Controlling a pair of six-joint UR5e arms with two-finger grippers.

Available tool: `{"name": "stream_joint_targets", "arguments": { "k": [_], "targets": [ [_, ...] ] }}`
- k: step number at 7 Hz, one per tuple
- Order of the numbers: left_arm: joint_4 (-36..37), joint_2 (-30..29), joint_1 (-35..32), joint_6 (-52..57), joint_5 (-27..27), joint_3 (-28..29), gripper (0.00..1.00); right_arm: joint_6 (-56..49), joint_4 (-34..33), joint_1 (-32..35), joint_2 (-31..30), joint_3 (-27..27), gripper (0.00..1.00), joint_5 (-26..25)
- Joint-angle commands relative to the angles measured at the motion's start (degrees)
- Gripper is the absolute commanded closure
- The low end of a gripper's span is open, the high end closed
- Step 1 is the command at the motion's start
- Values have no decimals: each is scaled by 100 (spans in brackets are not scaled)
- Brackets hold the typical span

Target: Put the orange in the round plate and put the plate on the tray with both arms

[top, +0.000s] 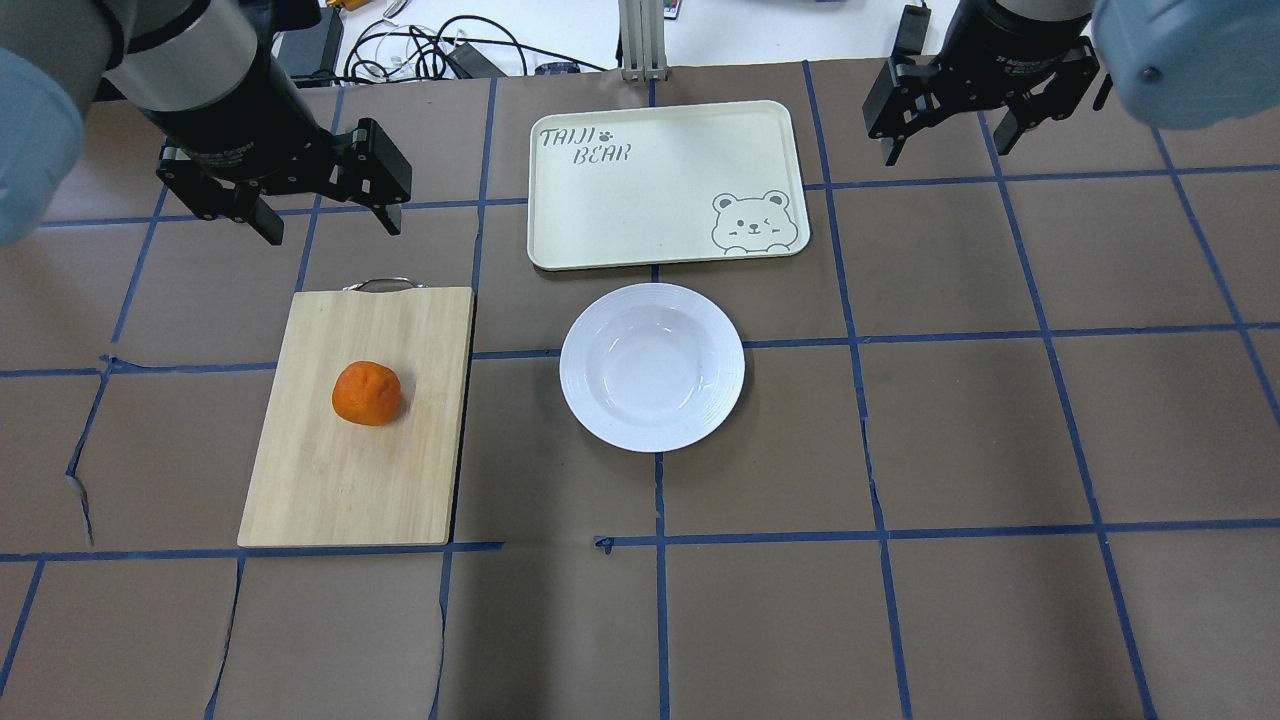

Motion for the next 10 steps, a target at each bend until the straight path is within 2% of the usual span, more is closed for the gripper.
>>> {"name": "stream_joint_targets", "arguments": {
  "k": [1,10],
  "targets": [
    [5,34,-4,1,5,-7,0,0,-1,0,-2,0,0,0],
    [-12,8,14,63,5,11,0,9,52,53,-2,-53,0,-44]
  ]
}}
